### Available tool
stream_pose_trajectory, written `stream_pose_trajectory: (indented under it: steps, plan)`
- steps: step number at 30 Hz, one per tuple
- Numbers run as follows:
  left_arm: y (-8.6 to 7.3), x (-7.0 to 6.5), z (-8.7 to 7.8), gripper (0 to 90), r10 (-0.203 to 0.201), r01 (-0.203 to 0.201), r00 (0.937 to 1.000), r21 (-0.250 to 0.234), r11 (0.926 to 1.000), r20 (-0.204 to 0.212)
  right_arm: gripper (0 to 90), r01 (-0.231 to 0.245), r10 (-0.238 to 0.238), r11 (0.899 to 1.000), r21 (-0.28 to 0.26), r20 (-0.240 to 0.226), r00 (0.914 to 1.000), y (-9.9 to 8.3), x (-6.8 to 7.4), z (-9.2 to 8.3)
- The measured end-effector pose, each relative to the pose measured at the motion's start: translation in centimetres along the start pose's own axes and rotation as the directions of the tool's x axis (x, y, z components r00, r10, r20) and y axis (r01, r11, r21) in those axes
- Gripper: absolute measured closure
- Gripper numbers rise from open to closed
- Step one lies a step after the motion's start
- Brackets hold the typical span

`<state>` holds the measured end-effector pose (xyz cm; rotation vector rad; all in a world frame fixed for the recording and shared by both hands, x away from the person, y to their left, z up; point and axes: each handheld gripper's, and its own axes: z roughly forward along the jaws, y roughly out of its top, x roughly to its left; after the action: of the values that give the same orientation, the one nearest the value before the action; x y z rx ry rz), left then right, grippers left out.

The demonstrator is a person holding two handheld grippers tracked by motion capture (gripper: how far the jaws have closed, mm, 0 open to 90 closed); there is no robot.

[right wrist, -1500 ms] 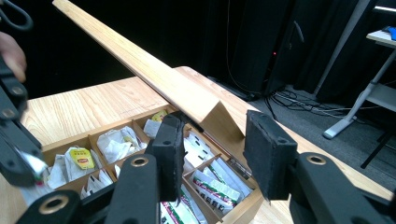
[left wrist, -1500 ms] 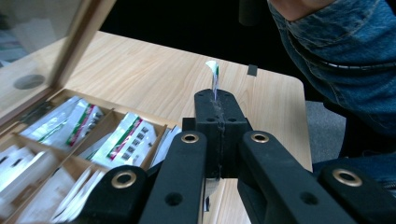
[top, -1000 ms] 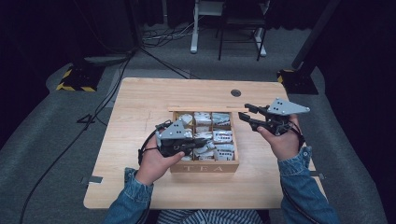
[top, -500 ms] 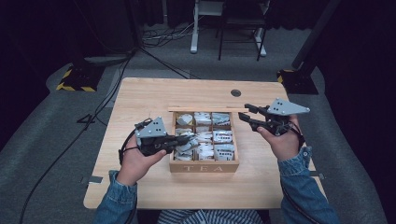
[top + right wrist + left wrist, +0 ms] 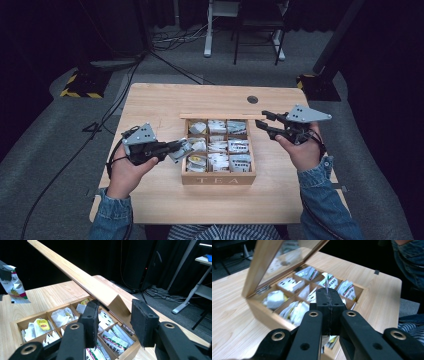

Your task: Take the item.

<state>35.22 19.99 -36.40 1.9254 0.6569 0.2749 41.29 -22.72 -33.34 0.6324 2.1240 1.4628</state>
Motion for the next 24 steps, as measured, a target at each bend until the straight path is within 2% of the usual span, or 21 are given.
stream_pose_trajectory:
  steps: [2, 7, 8, 9, 14, 17, 18, 19, 21, 22, 24]
  plan:
    - [-0.1, 0.2, -0.1, 89.8, 0.001, -0.001, 1.0000, 0.004, 1.0000, -0.010, 58.6, 0.000, 0.000, 1.000, -0.001, 0.001, 1.0000, 0.0, 0.0, 0.0]
    - [-0.7, 1.1, -0.7, 89.7, -0.023, 0.025, 0.9976, 0.026, 0.9993, -0.066, 58.5, 0.000, 0.000, 1.000, -0.007, 0.002, 1.0000, 0.1, -0.1, 0.1]
    - [-1.0, 1.5, -1.0, 89.7, -0.030, 0.033, 0.9956, 0.035, 0.9988, -0.089, 58.4, -0.001, 0.001, 1.000, -0.008, 0.001, 1.0000, 0.1, -0.2, 0.1]
    - [-1.0, 1.5, -1.0, 89.7, -0.030, 0.033, 0.9956, 0.035, 0.9988, -0.089, 58.4, -0.001, 0.001, 1.000, -0.008, 0.001, 1.0000, 0.1, -0.2, 0.1]
    - [-1.8, 2.7, -1.3, 89.7, -0.073, 0.082, 0.9878, 0.057, 0.9950, -0.138, 58.4, -0.001, 0.001, 1.000, -0.008, -0.003, 1.0000, 0.0, -0.1, 0.1]
    - [-2.4, 3.4, -1.2, 89.7, -0.101, 0.112, 0.9836, 0.069, 0.9913, -0.149, 58.3, -0.003, 0.003, 1.000, -0.008, -0.004, 1.0000, 0.0, -0.1, 0.1]
    - [-2.8, 4.0, -1.1, 89.7, -0.112, 0.126, 0.9800, 0.077, 0.9890, -0.164, 58.3, -0.004, 0.004, 1.000, -0.007, -0.002, 1.0000, 0.0, -0.1, 0.1]
    - [-2.8, 4.0, -1.1, 89.6, -0.112, 0.126, 0.9800, 0.077, 0.9890, -0.164, 58.3, -0.004, 0.004, 1.000, -0.007, -0.002, 1.0000, 0.0, -0.1, 0.1]
    - [-3.5, 4.8, -0.8, 89.6, -0.133, 0.152, 0.9736, 0.091, 0.9842, -0.186, 58.3, -0.004, 0.004, 1.000, -0.006, -0.004, 1.0000, 0.0, -0.1, 0.0]
    - [-3.5, 4.8, -0.8, 89.6, -0.133, 0.152, 0.9736, 0.091, 0.9842, -0.186, 58.3, -0.004, 0.004, 1.000, -0.006, -0.004, 1.0000, 0.0, -0.1, 0.0]
    - [-3.9, 5.2, -0.6, 89.6, -0.151, 0.173, 0.9682, 0.097, 0.9801, -0.199, 58.3, -0.005, 0.005, 1.000, -0.007, -0.004, 1.0000, -0.1, -0.1, 0.0]
